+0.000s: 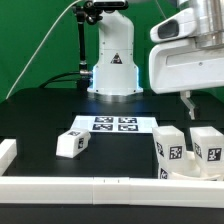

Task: Assemble stool

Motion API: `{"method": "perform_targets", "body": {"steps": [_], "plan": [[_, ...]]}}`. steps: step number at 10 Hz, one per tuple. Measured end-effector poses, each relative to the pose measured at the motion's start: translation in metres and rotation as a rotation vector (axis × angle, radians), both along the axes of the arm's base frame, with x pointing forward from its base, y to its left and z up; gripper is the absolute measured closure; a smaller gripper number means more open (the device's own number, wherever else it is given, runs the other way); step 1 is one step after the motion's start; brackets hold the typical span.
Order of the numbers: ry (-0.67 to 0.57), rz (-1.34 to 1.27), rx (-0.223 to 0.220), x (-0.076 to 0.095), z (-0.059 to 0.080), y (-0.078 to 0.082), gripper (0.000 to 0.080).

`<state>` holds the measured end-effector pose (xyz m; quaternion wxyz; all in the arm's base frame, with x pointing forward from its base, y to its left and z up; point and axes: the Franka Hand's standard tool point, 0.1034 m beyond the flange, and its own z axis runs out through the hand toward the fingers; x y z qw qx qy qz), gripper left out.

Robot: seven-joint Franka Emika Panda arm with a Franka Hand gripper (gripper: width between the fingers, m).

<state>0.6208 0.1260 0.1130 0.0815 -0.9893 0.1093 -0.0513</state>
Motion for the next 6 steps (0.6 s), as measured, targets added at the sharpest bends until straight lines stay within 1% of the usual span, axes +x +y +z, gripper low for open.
{"method": "perform_targets", "body": {"steps": [3,4,5,6], "plan": [[-0.036,0.177,-0.026,0.0014,-0.0009,-0.0028,0.015],[-0.049,0.27,-0.043,0.0014,-0.001,-0.0036,0.015],[-0.066,0.443,-0.083,0.0015,-0.0011,-0.0054,0.015],[-0.071,0.605,-0.112,0.0031,-0.0006,-0.0079,0.015]]}}
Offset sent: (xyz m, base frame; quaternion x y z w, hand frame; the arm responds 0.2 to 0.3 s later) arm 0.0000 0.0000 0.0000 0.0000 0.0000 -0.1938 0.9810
